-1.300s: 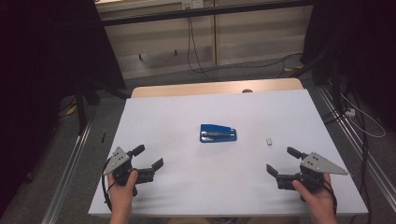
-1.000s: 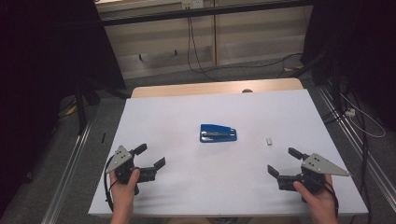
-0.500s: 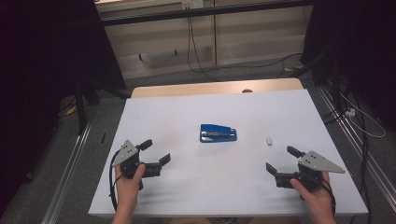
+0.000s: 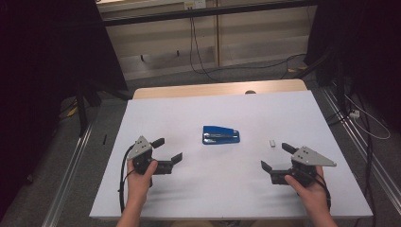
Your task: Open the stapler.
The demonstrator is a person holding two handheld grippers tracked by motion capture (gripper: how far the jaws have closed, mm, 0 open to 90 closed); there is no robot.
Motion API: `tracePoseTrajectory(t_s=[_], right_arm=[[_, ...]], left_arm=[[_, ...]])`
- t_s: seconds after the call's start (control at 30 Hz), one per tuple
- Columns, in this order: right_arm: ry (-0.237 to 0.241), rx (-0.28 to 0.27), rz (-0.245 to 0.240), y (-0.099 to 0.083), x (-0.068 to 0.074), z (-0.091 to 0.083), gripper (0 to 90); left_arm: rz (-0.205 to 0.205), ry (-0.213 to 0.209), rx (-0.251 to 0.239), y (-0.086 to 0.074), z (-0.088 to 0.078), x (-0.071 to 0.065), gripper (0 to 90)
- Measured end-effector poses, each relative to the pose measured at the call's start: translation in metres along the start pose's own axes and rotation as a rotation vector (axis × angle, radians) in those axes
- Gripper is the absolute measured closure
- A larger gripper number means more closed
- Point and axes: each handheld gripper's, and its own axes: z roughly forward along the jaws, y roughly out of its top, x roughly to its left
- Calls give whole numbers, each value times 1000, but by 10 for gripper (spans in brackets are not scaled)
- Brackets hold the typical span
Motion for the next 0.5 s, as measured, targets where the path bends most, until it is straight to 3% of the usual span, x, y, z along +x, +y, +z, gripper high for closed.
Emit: tracePoseTrajectory(t_s=[0.5], right_arm=[[11, -12, 9, 10, 1, 16, 26]], left_arm=[[-8, -10, 34, 5, 26, 8, 41]])
